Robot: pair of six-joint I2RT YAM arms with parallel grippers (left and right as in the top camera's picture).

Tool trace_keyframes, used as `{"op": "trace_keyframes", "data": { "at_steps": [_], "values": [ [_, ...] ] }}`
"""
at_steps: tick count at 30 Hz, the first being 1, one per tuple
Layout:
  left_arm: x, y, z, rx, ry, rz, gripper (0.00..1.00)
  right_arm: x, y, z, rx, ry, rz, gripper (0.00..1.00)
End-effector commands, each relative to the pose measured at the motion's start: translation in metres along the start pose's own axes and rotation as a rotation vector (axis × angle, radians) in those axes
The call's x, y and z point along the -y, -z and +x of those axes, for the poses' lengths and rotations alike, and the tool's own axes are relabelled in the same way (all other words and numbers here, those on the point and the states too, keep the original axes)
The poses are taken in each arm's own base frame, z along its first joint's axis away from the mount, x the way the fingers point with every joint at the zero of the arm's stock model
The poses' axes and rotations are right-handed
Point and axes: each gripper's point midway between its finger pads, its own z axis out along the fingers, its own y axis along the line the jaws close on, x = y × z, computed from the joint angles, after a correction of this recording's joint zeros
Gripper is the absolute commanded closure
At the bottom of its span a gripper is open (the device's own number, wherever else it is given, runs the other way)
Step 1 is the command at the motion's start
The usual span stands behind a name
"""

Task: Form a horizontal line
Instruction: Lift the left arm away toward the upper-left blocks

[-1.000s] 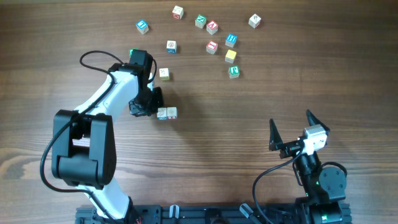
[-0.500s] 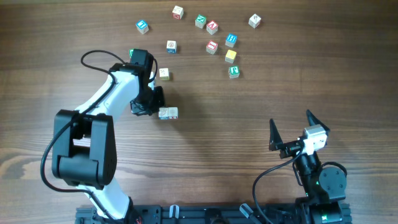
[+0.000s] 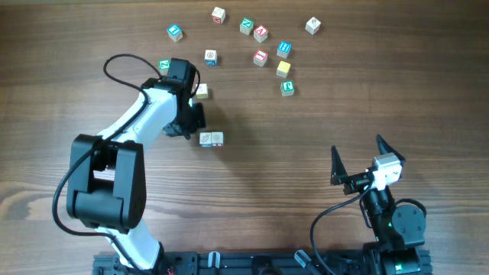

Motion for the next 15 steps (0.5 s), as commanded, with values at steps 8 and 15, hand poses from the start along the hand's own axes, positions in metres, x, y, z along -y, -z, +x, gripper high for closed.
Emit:
{"op": "trace_keyframes", "data": {
  "at_steps": [8, 15],
  "values": [
    [-0.046, 0.051, -0.12, 0.371, 0.177, 0.03, 0.11, -0.001, 0.0, -0.002, 0.011, 0.012, -0.009, 0.0],
    [-0.094, 0.109, -0.182, 0.58, 0.281, 0.046, 0.0, -0.001, 0.0, -0.002, 0.011, 0.012, -0.008, 0.0]
  ]
}}
